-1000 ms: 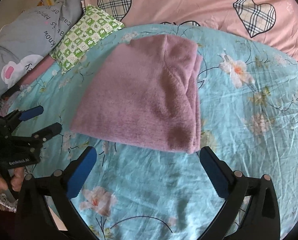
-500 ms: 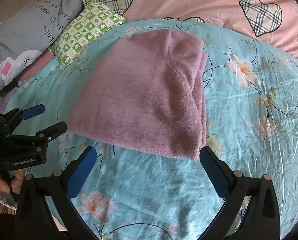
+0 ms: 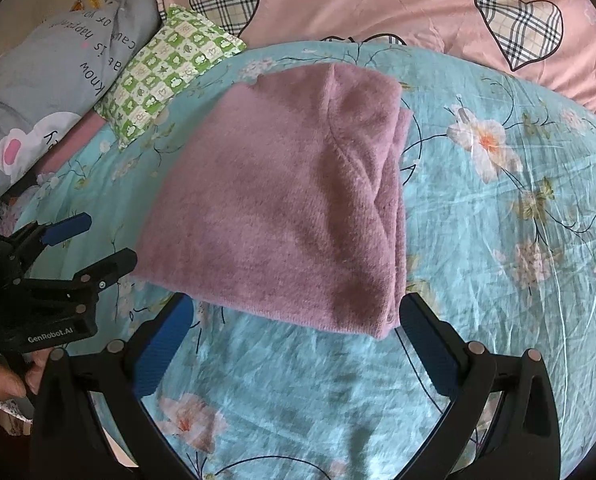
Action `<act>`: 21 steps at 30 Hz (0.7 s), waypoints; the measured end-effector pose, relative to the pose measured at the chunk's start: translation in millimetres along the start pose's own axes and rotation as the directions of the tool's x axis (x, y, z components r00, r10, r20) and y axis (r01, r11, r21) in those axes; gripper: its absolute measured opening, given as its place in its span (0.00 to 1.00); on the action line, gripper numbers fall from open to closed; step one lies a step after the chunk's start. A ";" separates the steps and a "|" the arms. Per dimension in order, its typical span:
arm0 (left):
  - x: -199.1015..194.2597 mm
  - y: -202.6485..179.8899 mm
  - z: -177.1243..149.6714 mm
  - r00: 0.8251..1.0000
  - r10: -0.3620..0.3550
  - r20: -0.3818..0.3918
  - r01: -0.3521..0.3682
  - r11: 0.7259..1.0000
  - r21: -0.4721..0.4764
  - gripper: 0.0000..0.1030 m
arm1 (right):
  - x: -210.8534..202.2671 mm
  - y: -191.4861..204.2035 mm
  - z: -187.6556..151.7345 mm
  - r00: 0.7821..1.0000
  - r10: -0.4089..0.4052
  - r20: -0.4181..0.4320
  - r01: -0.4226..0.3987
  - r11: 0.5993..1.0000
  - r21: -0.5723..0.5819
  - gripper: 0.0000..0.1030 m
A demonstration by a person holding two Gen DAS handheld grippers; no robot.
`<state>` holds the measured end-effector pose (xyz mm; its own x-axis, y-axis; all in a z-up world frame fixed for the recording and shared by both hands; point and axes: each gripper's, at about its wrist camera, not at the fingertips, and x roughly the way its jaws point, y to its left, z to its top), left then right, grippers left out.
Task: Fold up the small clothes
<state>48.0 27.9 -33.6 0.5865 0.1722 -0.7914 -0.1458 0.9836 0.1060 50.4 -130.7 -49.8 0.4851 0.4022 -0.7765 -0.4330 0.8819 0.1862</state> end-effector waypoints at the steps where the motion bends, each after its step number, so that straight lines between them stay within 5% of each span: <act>1: 0.1 0.2 0.7 1.000 -0.001 0.002 0.001 1.000 -0.002 0.87 | 0.1 -0.4 0.6 1.000 0.004 0.001 -0.004 1.000 0.000 1.00; 21: 9.4 0.6 15.6 1.000 -0.014 -0.011 0.014 1.000 0.002 0.87 | 5.9 -6.2 14.8 1.000 0.017 0.001 -0.017 1.000 0.005 1.00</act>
<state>65.8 30.9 -31.6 0.5794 0.1577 -0.7996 -0.1361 0.9860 0.0959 67.3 -130.1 -46.7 0.4783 0.4168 -0.7730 -0.4370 0.8764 0.2022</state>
